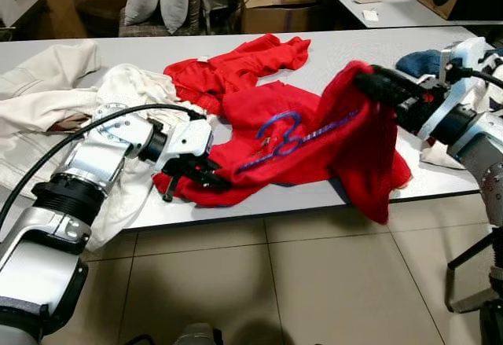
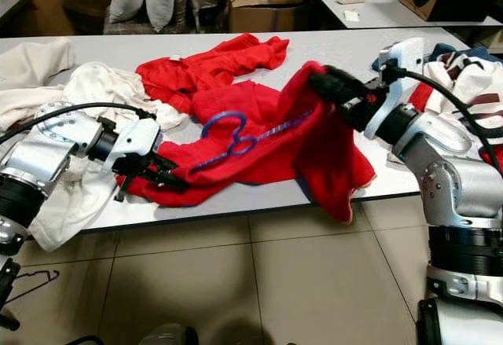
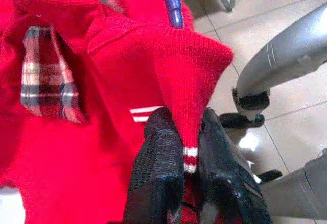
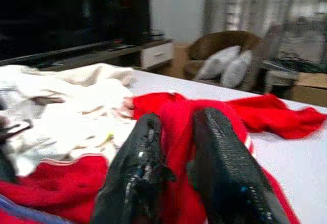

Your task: Hang hanger

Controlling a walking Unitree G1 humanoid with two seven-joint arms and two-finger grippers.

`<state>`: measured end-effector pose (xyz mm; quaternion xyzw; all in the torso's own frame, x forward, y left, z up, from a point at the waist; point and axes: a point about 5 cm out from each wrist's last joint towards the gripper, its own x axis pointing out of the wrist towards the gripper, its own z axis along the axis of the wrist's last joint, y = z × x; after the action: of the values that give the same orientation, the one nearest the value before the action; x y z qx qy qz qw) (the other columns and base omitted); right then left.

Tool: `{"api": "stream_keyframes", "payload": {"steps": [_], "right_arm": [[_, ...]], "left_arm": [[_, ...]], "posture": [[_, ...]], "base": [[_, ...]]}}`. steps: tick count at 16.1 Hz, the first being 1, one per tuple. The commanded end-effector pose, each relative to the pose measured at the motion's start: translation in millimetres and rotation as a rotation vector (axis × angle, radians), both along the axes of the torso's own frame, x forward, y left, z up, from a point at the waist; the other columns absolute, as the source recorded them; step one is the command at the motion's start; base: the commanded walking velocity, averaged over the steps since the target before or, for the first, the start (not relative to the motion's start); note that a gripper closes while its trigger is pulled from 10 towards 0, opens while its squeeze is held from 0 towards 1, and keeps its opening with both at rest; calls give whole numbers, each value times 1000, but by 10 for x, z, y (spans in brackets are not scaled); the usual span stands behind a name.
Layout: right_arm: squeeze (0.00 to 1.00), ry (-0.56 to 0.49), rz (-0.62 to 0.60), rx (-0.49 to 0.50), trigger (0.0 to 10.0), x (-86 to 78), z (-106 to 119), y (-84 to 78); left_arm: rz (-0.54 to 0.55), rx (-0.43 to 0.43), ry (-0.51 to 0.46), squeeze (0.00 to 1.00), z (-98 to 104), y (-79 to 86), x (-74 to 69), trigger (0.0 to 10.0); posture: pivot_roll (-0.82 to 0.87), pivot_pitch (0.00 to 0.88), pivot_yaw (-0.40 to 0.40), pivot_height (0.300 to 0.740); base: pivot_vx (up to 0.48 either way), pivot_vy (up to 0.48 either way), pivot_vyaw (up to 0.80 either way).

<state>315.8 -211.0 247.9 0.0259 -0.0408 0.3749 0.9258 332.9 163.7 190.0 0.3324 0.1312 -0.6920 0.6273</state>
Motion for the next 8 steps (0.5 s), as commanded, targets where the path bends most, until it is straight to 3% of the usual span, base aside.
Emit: {"api": "stream_keyframes", "payload": {"steps": [1, 3, 6, 8], "right_arm": [[1000, -39, 67, -9, 10000, -52, 138, 31], [1000, -12, 48, -38, 10000, -36, 93, -8], [1000, 140, -37, -201, 10000, 47, -200, -73], [1000, 206, 2, -265, 10000, 39, -280, -142]], "left_arm": [[-13, 50, -21, 0, 5, -9, 8, 0], [-9, 50, -22, 0, -1, -2, 7, 0], [-53, 1, -20, 0, 60, -81, -21, 0], [-61, -16, -20, 0, 100, -122, -15, 0]], "posture": [[63, 0, 10, 740], [62, 0, 9, 740], [56, 0, 12, 740], [56, 0, 8, 740]], "base": [[0, 0, 0], [0, 0, 0], [0, 0, 0], [0, 0, 0]]}}
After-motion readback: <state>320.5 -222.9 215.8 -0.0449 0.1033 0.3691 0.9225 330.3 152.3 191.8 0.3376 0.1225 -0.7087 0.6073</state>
